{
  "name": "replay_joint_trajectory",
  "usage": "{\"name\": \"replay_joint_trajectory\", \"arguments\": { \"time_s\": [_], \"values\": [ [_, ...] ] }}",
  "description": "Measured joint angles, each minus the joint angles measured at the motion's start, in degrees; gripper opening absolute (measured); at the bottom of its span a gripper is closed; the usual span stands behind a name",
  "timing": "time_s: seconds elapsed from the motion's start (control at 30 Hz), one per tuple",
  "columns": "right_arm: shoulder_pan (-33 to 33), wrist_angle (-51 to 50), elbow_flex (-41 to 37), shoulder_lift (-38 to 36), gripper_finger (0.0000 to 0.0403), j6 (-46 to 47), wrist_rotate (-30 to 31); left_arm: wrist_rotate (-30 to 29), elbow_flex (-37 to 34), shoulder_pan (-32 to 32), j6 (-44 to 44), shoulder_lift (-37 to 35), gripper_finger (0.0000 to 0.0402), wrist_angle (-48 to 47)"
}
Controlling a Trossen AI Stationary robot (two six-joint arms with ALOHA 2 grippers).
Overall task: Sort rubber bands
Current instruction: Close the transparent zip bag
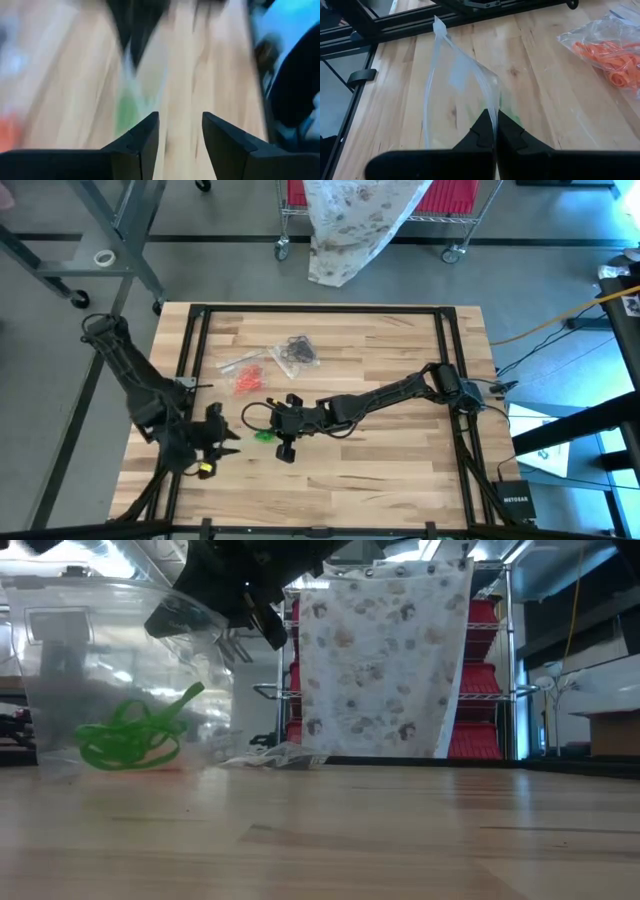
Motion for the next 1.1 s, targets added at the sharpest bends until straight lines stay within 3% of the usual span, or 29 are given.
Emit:
{"name": "replay_joint_trajectory", "arguments": {
  "time_s": [0.1, 0.2, 0.53, 0.73, 0.87, 1.1],
  "values": [
    [0.0, 0.0, 0.0, 0.0, 0.0, 0.0, 0.0, 2.6, -0.8, -2.9, -8.3, 0.8, 0.0143, -7.0],
    [0.0, 0.1, 0.0, 0.0, 0.0, 0.0, 0.0, 2.7, -2.7, -4.5, -9.8, 2.0, 0.0143, -7.4],
    [0.0, 0.1, 0.0, 0.0, 0.0, 0.0, 0.0, -7.0, -6.8, -4.0, -11.1, 5.0, 0.0143, -4.1],
    [0.0, 0.5, 0.0, 0.0, 0.0, 0.0, 0.0, -7.5, -10.9, -4.0, -10.4, 5.0, 0.014, 3.3],
    [0.0, 0.5, 0.0, 0.0, 0.0, 0.0, -0.1, -8.5, -12.3, -4.0, -8.9, 5.0, 0.0105, 7.8],
    [0.0, 0.5, 0.0, 0.0, 0.0, 0.0, -0.1, -9.3, -12.3, -3.6, -7.5, 5.0, 0.0012, 7.4]
  ]
}}
